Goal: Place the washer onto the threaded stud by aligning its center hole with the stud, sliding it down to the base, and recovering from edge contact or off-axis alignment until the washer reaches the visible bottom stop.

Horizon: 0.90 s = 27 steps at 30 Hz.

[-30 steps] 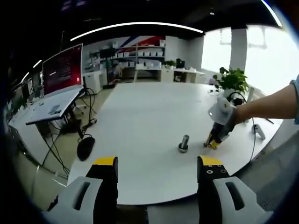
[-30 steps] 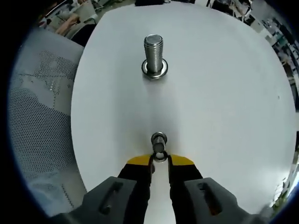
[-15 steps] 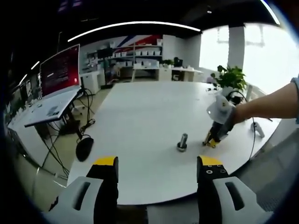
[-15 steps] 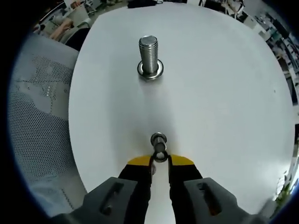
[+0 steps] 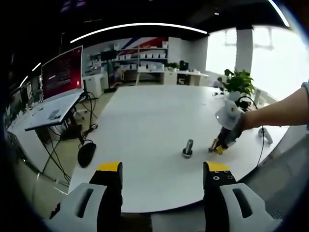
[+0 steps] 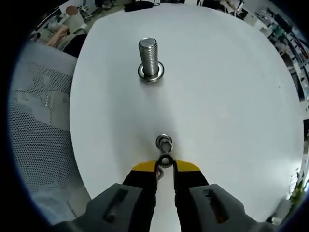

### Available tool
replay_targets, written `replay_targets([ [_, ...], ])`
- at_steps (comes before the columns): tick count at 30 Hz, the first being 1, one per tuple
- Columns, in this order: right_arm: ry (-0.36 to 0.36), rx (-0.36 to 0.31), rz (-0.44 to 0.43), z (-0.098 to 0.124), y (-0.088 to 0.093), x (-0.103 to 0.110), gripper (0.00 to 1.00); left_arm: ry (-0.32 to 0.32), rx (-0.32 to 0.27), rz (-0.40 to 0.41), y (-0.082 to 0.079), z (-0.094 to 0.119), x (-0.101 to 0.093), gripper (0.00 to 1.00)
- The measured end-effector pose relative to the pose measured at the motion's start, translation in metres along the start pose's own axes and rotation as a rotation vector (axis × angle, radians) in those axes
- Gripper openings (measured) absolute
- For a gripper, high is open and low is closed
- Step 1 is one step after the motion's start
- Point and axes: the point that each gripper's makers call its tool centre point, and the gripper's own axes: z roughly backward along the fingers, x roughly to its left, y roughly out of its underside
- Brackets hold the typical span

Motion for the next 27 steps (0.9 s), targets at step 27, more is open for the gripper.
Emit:
replay_targets([
  [27, 0.053, -0.16, -0.05, 0.068, -0.008, -0.009, 0.14, 0.023, 0.002, -0.013, 0.0, 0.0, -0.005, 0.67],
])
